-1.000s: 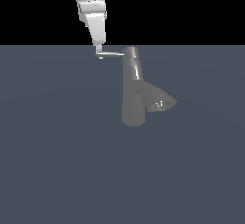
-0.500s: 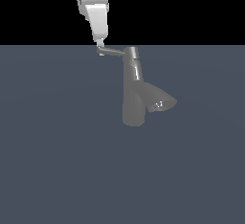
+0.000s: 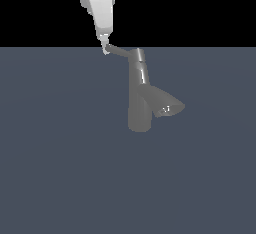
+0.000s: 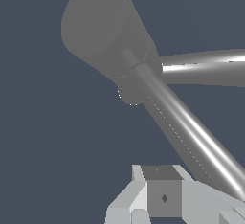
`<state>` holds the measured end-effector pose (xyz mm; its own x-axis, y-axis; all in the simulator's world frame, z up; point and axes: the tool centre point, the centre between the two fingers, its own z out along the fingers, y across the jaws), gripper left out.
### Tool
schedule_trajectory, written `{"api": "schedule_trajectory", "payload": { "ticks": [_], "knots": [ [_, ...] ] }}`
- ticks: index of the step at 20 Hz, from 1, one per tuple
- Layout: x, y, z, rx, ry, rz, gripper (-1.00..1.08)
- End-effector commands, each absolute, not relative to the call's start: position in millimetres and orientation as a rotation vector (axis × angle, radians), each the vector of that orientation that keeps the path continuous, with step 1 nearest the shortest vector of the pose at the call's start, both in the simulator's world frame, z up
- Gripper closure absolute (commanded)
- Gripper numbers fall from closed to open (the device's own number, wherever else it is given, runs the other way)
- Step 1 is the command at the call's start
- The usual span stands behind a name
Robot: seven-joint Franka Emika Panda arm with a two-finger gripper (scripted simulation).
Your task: Turn on the faucet by rotating a designated handle.
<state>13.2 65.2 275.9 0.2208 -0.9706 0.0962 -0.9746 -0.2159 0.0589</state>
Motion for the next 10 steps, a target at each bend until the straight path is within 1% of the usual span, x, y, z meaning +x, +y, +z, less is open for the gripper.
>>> {"api": "schedule_trajectory", "payload": {
  "ticks": [1,10],
  "knots": [
    [13.5,64.7,276.5,2.369,-1.898,0.06,1.08],
    [-5.4,35.8,286.3,2.367,-1.894,0.054,1.08]
  ]
}}
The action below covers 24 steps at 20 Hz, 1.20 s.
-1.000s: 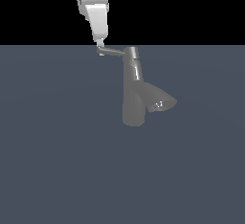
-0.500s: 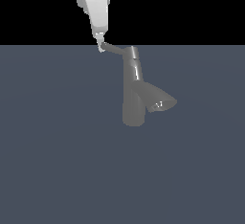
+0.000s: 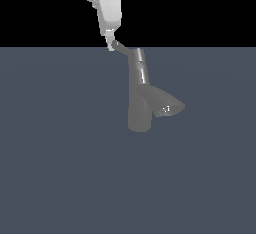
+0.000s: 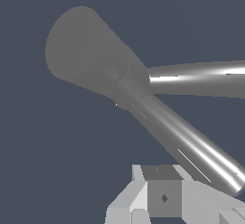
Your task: Turn on the faucet by rotating a designated handle.
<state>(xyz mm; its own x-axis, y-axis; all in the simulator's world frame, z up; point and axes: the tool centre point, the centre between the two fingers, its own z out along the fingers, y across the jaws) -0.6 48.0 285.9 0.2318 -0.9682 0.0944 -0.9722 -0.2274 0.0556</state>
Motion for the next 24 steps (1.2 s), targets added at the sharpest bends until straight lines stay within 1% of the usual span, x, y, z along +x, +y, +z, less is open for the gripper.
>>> {"api": "schedule_trajectory", "payload": {
  "ticks": [1,13,14,15,24],
  "knots": [
    [-7.6,32.4,287.5,2.367,-1.894,0.053,1.08],
    [-34.5,-9.5,302.1,2.365,-1.889,0.045,1.08],
    [-34.5,-9.5,302.1,2.365,-1.889,0.045,1.08],
    [-31.6,1.9,300.1,2.38,-1.874,0.045,1.08],
    [-19.7,-58.7,301.1,2.371,-1.883,0.045,1.08]
  ]
}}
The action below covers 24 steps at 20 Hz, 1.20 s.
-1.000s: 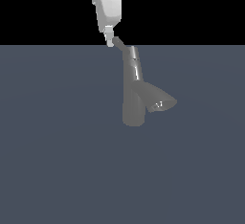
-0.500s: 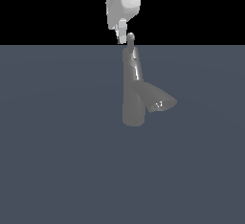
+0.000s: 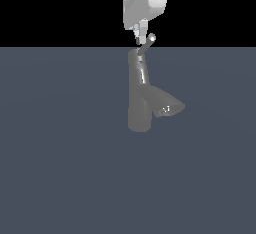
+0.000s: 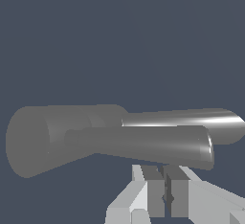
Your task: Turn on the faucet by rotating a designated handle.
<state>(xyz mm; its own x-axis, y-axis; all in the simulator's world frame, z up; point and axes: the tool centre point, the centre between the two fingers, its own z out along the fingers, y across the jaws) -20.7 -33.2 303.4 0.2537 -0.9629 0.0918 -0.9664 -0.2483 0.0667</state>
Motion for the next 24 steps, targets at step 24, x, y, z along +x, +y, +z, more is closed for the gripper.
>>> {"api": "schedule_trajectory", "payload": {
  "ticks": [24],
  "knots": [
    [32.9,-112.8,285.4,2.381,-1.872,0.047,1.08]
  ]
}}
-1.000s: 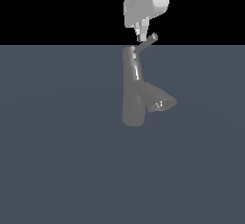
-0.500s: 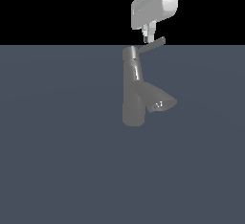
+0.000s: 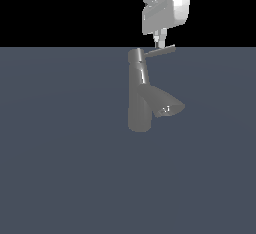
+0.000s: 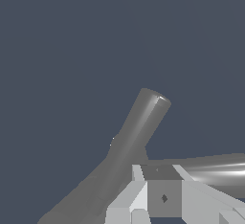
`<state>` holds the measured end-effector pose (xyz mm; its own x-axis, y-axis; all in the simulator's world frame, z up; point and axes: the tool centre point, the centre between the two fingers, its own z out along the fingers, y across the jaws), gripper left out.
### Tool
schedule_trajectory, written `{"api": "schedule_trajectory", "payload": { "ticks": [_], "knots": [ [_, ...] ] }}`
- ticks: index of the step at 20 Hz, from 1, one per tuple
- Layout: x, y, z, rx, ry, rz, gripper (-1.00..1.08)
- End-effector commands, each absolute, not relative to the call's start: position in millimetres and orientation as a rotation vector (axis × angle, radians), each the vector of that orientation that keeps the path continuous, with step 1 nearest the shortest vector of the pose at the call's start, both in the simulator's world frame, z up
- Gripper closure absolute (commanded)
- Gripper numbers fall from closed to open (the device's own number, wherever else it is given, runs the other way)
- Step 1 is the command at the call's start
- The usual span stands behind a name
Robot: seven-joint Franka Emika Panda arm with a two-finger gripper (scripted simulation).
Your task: Turn on the faucet by rotating a designated handle.
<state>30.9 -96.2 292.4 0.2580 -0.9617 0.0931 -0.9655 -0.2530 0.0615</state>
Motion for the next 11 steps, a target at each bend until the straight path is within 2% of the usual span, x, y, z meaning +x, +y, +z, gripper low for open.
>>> {"api": "schedule_trajectory", "payload": {
  "ticks": [1,11],
  "knots": [
    [35.3,-115.6,284.3,2.38,-1.873,0.047,1.08],
    [56.9,-139.2,274.6,2.367,-1.887,0.045,1.08]
  ]
}}
